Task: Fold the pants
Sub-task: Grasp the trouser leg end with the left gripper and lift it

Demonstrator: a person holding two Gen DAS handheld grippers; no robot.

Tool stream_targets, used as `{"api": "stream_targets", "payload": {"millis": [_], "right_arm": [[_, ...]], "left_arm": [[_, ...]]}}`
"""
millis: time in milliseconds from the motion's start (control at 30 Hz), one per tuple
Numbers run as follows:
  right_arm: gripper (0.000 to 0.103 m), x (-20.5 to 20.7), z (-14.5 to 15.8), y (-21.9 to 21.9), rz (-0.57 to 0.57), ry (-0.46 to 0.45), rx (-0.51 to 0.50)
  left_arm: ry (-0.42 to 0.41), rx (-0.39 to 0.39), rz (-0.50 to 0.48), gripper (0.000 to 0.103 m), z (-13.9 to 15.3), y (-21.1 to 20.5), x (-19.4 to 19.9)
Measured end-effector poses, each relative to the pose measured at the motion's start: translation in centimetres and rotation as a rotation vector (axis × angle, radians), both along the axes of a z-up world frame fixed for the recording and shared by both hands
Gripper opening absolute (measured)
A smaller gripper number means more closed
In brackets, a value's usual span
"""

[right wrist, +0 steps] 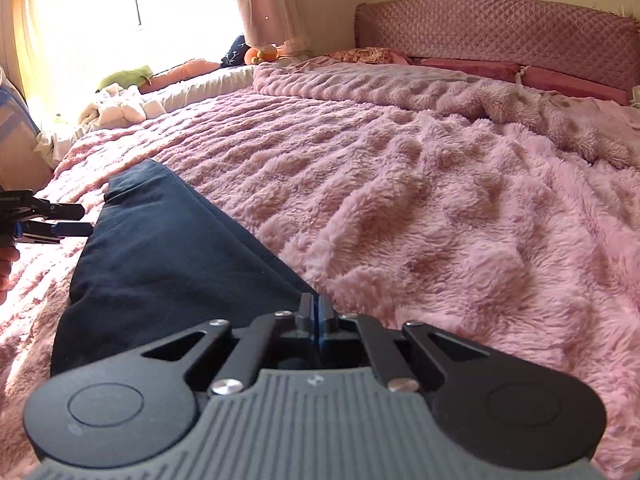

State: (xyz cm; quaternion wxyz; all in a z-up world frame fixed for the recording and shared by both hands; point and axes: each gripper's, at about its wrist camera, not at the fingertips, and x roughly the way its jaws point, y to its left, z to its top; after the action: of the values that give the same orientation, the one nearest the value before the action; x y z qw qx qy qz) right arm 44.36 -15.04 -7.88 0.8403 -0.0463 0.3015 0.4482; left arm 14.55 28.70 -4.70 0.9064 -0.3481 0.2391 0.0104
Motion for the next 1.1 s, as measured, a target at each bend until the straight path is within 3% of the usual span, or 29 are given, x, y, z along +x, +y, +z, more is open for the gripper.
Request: {"api": "stream_targets", "payload": {"millis": [167, 233, 300, 500, 533, 567, 600, 633, 700, 800, 867, 1000, 1100], "right_arm": [[0.000, -0.1, -0.5, 1.4, -0.033, -0.046, -0.096], [0.000, 0.0, -0.7, 1.6, -0.130, -0.094, -0.164], [0.000, 0.6, -0.7, 1.3, -0.203, -0.085, -0.209], [0.003, -0.1, 1.5, -4.1, -0.167, -0.033, -0.045], [0.015, -0.2, 1.7, -4.7, -0.142, -0.009, -0.041], [0.040, -0.3, 1.7, -5.1, -0.122, 0.007, -0.045], [0.050, -0.7, 1.5, -5.2, -0.083, 0.012, -0.071], [0.051, -1.1, 1.4, -5.2, -0.048, 0.012, -0.094], [0.051, -1.9, 0.8, -5.1, 0.001, 0.020, -0.150], [0.032, -2.3, -0.2, -5.4, 0.010, 0.020, -0.176], [0.000, -2.6, -0.4, -5.7, 0.010, -0.018, -0.182], [0.000, -2.4, -0.5, -6.2, -0.038, -0.069, -0.182], [0.000, -2.3, -1.0, -5.4, -0.232, -0.212, -0.313]], "left_arm": [[-0.009, -0.013, 0.002, 0.058, 0.3, 0.4, -0.1], [-0.009, -0.018, 0.002, 0.058, 0.4, 0.5, -0.1], [-0.019, -0.019, 0.001, 0.058, 0.4, 0.5, -0.3], [-0.035, -0.039, -0.015, 0.058, 0.7, 0.6, -0.6], [-0.034, -0.043, -0.022, 0.058, 0.7, 0.5, -0.5], [-0.033, -0.042, -0.027, 0.058, 0.7, 0.4, -0.5], [-0.031, -0.038, -0.029, 0.058, 0.8, 0.2, -0.4], [-0.032, -0.030, -0.030, 0.058, 0.9, 0.0, -0.5], [-0.033, -0.014, -0.034, 0.058, 1.0, -0.3, -0.4], [-0.027, -0.007, -0.031, 0.058, 1.0, -0.6, -0.4], [-0.013, 0.007, -0.015, 0.058, 1.1, -0.7, -0.5], [-0.032, 0.048, 0.003, 0.058, 1.7, -0.8, -0.9], [-0.024, 0.053, 0.019, 0.058, 1.5, -0.5, -0.9]]}}
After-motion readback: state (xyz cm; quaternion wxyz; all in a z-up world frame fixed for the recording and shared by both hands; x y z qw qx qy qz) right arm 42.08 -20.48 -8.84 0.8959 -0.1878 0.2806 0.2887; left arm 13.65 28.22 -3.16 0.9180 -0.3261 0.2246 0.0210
